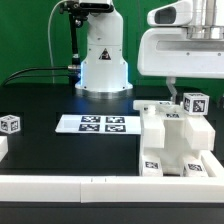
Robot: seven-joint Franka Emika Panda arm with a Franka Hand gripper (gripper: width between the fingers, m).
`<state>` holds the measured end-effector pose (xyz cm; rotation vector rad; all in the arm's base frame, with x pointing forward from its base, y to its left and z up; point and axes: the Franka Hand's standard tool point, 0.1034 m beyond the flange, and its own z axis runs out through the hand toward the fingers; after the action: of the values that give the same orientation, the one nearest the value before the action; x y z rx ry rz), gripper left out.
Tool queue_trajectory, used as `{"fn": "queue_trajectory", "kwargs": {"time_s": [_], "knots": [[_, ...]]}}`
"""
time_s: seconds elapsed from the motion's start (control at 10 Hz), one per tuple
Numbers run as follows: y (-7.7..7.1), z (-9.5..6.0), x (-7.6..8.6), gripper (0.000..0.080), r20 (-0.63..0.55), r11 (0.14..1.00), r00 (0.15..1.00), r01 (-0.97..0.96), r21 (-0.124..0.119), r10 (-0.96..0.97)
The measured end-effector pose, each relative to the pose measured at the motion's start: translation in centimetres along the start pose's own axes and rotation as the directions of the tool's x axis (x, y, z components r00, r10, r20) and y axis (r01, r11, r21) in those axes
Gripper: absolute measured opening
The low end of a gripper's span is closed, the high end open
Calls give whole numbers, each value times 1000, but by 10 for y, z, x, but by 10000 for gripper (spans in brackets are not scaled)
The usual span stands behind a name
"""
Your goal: Assemble chair
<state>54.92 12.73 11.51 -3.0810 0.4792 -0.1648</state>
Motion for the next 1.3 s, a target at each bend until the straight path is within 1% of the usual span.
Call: {"fn": "queue_trajectory", "kwargs": {"time_s": [0.1,0.2,0.3,0.5,0.6,0.7,0.8,0.9,1.0,1.2,1.3], "knots": [[0,0,0,391,0,1000,1000,-4,0,4],[0,0,0,391,1,994,994,-106,1,106],[0,0,0,281,2,981,981,-192,1,192],[0,0,0,281,1,919,919,-393,1,393],[-1,0,-1,281,5,856,856,-516,-3,516],[-2,0,-1,281,8,743,743,-669,-6,669],[-2,1,0,281,13,612,612,-791,0,791],[-3,2,2,281,20,474,474,-880,13,880],[-2,2,2,281,31,415,415,-910,14,909],[-2,2,2,281,32,425,425,-905,14,904],[-2,2,1,438,30,483,483,-876,12,875]]}}
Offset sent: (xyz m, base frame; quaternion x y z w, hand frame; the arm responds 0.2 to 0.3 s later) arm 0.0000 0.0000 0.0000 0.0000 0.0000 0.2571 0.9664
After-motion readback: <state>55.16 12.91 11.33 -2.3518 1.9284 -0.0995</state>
